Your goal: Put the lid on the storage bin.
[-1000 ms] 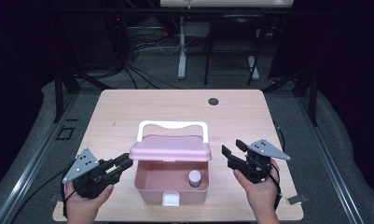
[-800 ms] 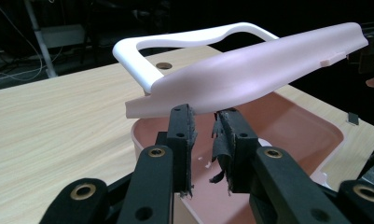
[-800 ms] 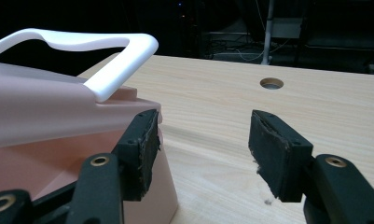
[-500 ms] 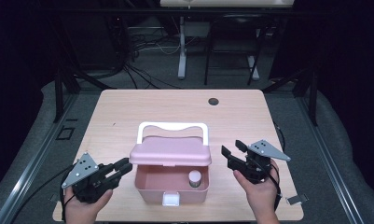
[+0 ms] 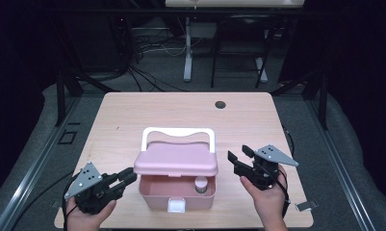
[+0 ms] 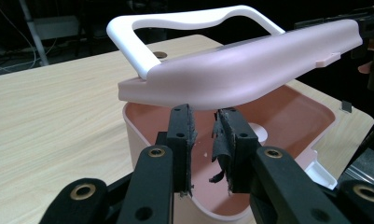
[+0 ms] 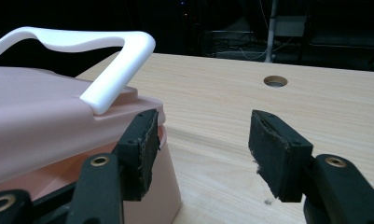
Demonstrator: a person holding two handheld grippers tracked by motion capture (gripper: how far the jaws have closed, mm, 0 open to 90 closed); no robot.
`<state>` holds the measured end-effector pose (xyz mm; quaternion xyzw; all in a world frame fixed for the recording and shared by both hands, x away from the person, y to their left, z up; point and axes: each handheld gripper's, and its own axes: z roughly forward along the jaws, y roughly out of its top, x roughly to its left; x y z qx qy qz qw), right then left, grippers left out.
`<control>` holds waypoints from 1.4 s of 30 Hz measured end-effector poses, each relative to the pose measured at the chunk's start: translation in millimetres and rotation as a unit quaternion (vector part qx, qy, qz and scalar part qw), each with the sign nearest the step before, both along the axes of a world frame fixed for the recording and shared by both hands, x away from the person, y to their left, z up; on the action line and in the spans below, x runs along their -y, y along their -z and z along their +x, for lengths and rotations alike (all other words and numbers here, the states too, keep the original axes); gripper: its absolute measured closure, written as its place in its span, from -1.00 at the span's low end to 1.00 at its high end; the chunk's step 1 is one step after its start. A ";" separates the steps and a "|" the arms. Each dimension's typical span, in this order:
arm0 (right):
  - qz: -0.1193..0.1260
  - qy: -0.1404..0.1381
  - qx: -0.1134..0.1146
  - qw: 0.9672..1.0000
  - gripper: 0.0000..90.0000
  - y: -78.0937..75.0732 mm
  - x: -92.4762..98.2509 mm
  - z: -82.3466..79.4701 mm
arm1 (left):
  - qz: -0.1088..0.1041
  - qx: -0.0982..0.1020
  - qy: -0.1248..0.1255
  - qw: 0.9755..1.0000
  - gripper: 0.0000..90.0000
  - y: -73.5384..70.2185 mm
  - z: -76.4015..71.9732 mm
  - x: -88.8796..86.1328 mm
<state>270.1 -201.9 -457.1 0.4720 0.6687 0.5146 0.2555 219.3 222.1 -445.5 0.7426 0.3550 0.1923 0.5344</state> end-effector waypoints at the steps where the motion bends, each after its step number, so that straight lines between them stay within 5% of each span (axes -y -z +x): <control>1: 0.000 0.000 0.000 1.000 -0.06 0.0 0.0 0.0 | 0.000 0.000 0.000 1.000 0.68 0.0 0.0 0.0; 42: -0.001 -0.004 -0.007 1.000 -0.06 4.2 -2.0 0.1 | 0.021 -0.013 0.005 1.000 0.68 19.1 -10.5 -0.7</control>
